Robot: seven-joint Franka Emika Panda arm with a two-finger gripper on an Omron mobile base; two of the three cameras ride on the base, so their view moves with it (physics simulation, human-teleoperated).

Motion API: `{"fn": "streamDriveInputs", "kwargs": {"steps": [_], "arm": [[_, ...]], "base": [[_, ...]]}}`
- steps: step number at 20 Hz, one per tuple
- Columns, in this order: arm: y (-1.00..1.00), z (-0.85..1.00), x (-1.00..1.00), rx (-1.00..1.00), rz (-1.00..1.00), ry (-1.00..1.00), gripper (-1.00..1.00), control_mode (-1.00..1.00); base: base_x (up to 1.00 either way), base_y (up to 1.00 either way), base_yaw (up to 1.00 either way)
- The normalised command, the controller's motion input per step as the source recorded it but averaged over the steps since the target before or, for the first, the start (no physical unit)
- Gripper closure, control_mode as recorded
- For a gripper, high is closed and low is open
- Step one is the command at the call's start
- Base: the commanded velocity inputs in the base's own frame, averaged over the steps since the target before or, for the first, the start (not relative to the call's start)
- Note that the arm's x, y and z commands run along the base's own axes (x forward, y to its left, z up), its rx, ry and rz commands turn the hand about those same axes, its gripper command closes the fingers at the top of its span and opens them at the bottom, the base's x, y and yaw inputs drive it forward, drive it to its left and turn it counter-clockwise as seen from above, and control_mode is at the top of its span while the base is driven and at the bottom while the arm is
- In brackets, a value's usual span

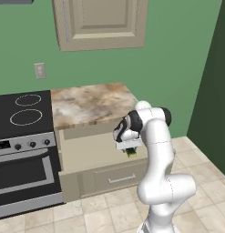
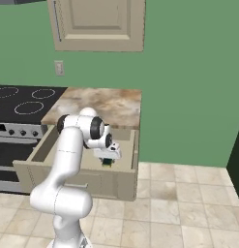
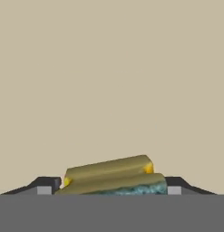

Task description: Restock the sink supplies by placing the sponge and soap dispenser on the counter and next to the sink. Make sure the soap dispenser is upright.

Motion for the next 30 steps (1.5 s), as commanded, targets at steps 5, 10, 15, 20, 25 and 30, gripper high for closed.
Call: {"fn": "streamDriveInputs", "kwargs": {"steps": [5, 10, 15, 20, 25, 30], "arm": [[0.0, -0.09, -0.55, 0.0, 0.0, 0.0, 1.0, -1.0], [0.0, -0.2, -0.76, 0.01, -0.01, 0.0, 1.0, -1.0], [0.0, -0.14, -0.77, 0.02, -0.03, 0.0, 1.0, -1.0], [0.0, 0.79, 0.15, 0.0, -0.08, -0.14, 1.0, -1.0], [0.0, 1.0, 0.08, 0.0, -0.12, -0.16, 1.0, -1.0], [-0.02, 1.0, -0.5, 0.0, -0.16, -0.19, 1.0, -1.0]], "base": [[0.0, 0.0, 0.0], [0.0, 0.0, 0.0], [0.0, 0.0, 0.0], [0.0, 0.0, 0.0], [0.0, 0.0, 0.0], [0.0, 0.0, 0.0]]}}
